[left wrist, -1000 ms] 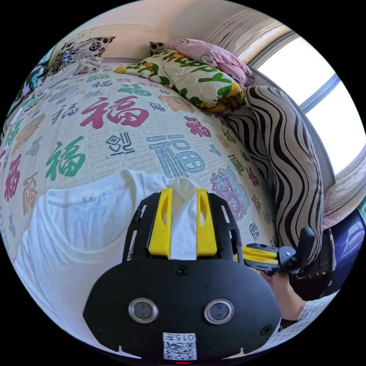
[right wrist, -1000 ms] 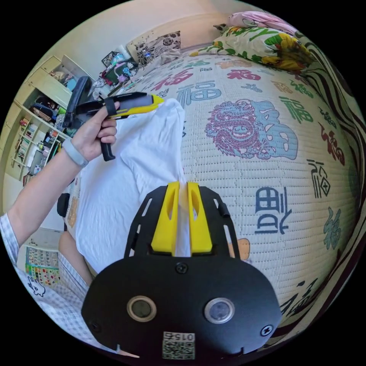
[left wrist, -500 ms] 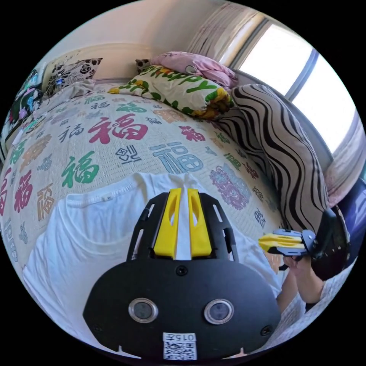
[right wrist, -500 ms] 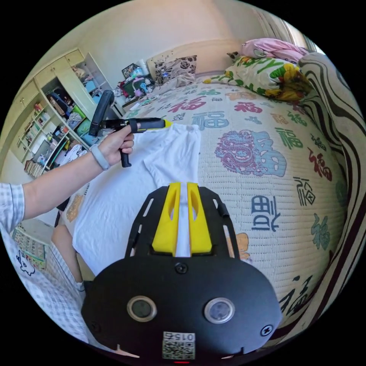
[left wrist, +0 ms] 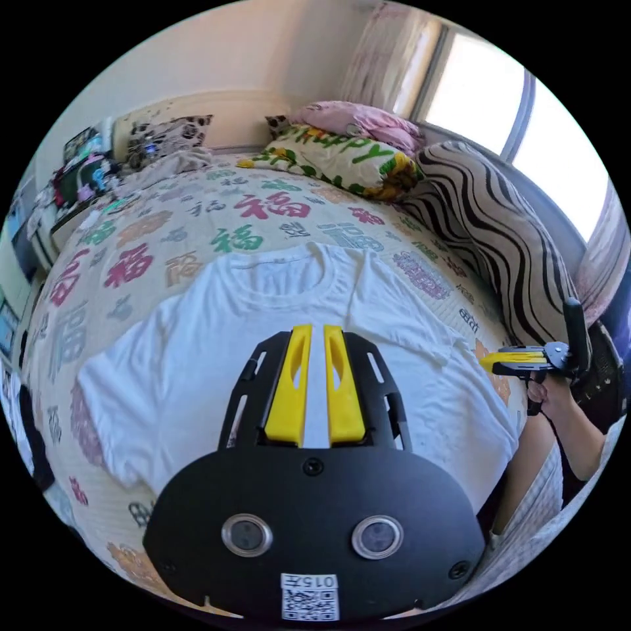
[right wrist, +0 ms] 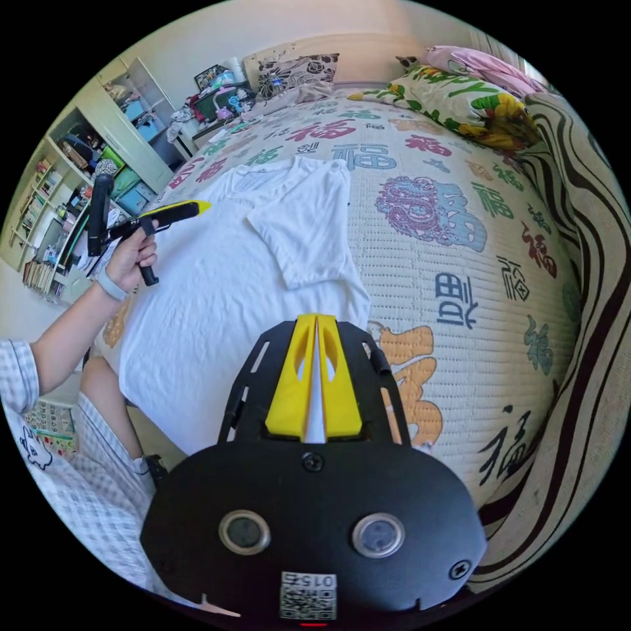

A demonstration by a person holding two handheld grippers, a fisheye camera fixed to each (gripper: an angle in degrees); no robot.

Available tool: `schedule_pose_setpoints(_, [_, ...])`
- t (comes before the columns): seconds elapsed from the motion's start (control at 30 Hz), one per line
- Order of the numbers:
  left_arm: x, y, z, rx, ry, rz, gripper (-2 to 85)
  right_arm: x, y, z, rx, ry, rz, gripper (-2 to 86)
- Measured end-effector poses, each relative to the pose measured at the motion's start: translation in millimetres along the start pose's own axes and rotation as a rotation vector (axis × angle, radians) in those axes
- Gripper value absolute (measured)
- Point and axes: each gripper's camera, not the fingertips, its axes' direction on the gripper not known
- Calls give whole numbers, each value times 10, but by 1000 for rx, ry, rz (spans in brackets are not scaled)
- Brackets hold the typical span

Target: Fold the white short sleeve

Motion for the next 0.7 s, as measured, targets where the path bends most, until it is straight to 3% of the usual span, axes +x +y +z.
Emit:
schedule_pose_setpoints(0.2, [-1261,1123,-1348,113,-137,-359,81,-550,-185,147,28,-102,-49,-3])
schedule_pose_setpoints(0.3, [-1754,1512,-1650,127,-108,-485,84,-1062,-519,383,8,-159,-133,-2])
schedule_pose_setpoints(0.53, [-2262,1492,-1671,172,107,-476,99,-2581,-1567,1142,-68,-196,-386,4])
schedule_pose_setpoints(0.7, [-2537,1398,-1703,98,193,-521,21,-3496,-2342,1847,-128,-158,-479,28])
